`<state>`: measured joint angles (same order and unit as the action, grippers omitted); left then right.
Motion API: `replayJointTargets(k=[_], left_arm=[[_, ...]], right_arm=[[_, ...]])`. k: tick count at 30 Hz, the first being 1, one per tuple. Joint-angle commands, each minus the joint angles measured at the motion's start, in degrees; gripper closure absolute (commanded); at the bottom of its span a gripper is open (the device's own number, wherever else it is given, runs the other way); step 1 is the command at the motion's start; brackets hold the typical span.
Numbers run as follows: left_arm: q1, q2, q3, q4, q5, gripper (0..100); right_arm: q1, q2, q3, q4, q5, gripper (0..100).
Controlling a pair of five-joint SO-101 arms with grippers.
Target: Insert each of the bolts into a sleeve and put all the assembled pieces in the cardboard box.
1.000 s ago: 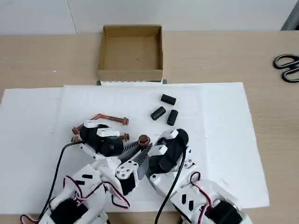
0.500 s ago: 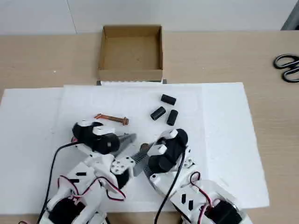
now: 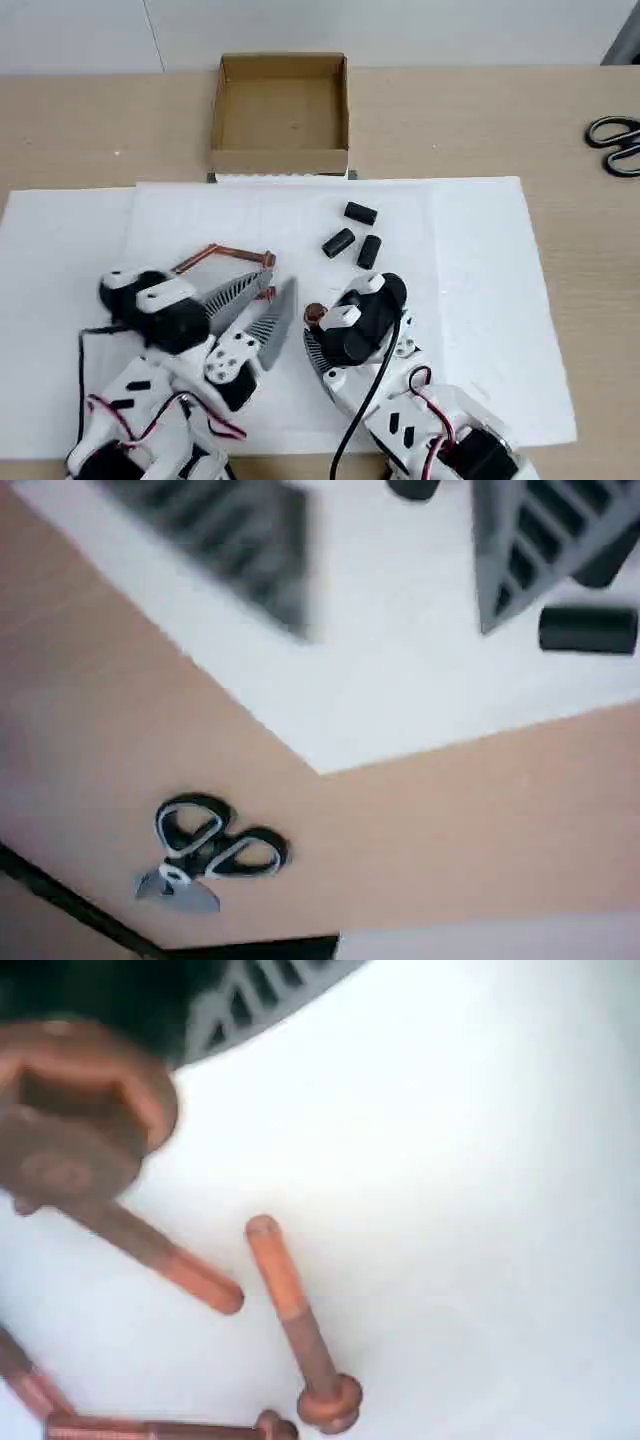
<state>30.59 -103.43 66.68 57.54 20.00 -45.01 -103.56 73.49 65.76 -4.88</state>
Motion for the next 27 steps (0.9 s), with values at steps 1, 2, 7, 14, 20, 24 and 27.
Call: replayJointTargets(k=[1,2,7,14,20,24,27], left_arm=[[-4.6,-0.5,-2.3,0.8,-1.8,99],[-6.9,-0.4,-2.2,1.8,-2.8,100],[-22.5,-0.5,1.2,6.9,-10.5,99],[-32.4,-0.6,13.1,6.4,-11.5,99],[-32.5,-0.6,20.3,6.3,-11.6,99],[-32.8,-0.6,20.5,6.3,-11.6,99],[-32.8,-0.6,20.8,6.3,-11.6,99]], right_arm=[[2.9,-0.3,-0.4,-1.4,0.0,99.5],[4.1,-0.3,-0.4,-1.4,-0.1,99.5],[10.8,-0.3,-0.4,-1.3,-0.1,99.5],[25.1,-0.3,-0.4,-1.4,-0.3,99.5],[29.1,0.4,0.4,-4.4,-0.2,99.5],[29.0,9.5,-0.6,-10.9,-0.4,99.5],[29.0,22.6,-6.2,-17.5,-0.4,99.5]])
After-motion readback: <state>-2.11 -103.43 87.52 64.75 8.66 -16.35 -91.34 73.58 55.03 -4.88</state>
